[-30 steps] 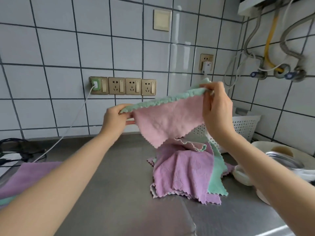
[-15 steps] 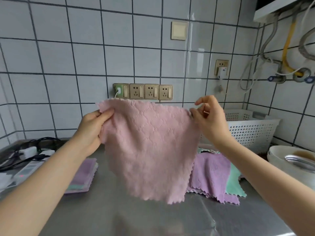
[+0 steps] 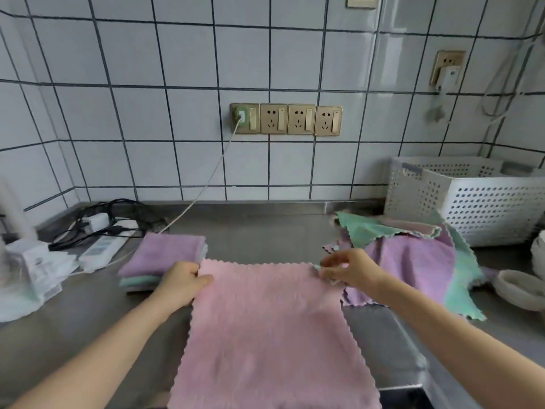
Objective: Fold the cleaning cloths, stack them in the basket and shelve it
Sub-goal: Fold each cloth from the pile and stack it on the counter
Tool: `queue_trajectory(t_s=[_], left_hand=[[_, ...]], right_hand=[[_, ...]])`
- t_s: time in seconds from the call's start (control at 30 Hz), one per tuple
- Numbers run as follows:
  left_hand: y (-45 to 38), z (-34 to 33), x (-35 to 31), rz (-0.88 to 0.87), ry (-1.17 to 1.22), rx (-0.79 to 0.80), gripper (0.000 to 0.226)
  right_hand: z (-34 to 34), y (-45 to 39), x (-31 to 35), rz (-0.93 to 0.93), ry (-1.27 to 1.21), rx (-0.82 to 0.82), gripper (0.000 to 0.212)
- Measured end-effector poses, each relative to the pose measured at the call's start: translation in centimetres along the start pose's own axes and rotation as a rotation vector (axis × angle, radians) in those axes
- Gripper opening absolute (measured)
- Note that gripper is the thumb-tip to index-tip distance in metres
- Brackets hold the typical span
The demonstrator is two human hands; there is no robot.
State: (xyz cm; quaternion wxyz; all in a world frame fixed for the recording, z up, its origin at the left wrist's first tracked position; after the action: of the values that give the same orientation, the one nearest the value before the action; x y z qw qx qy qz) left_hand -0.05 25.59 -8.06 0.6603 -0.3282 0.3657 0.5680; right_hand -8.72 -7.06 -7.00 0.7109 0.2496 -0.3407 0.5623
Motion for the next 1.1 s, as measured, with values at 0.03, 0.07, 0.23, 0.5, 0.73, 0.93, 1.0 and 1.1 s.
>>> queue_trajectory(t_s=[0.03, 0.07, 0.23, 0.5, 0.73, 0.93, 1.0, 1.1], left_hand=[[-0.2, 0.0, 0.4, -0.003, -0.026, -0.007, 0.037], [-0.5, 0.0, 0.6, -0.025, -0.046, -0.015, 0.036], [-2.6, -0.6, 0.2, -0.132, -0.178, -0.130, 0.044], [0.1, -5.4, 0.0, -0.589, -0.536, 0.019, 0.065], [0.9, -8.4, 2.0, -0.297, -0.738, 0.243, 0.064], [0.8, -8.3, 2.2, -0.311, -0.798, 0.300, 0.071], [0.6, -8.1, 2.1, -0.329, -0.800, 0.320, 0.065], [-0.1, -7.7, 2.0, -0.389, -0.792, 0.341, 0.062]], right_hand=[[-0.3, -0.1, -0.5, 0.013, 0.091, 0.067, 0.009], [-0.4, 0.0, -0.6, 0.032, 0.202, 0.124, 0.014], [-1.0, -3.2, 0.5, 0.097, 0.579, 0.022, 0.023], [-5.6, -3.6, 0.0, 0.303, 0.863, -0.077, 0.038], [-8.1, -4.0, -1.8, 0.386, 0.870, 0.004, 0.032], [-7.5, -6.8, -1.6, 0.252, 0.867, 0.055, 0.047], [-7.5, -7.2, -1.8, 0.202, 0.883, 0.058, 0.052], [-7.4, -7.3, -2.2, 0.140, 0.943, 0.049, 0.052]])
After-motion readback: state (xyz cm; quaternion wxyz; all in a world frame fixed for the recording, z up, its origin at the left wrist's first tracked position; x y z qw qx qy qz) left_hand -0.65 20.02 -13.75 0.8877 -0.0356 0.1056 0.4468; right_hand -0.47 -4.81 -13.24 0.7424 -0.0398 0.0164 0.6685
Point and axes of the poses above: each hand's wrist, its own y-axis away from the middle knuckle, its own z-axis out of the back of the hand, x = y × z, the point moved 1 cm from there along -y, towards the middle knuckle, and after that the axes turned 9 degrees about y, right-handed, at the moved point
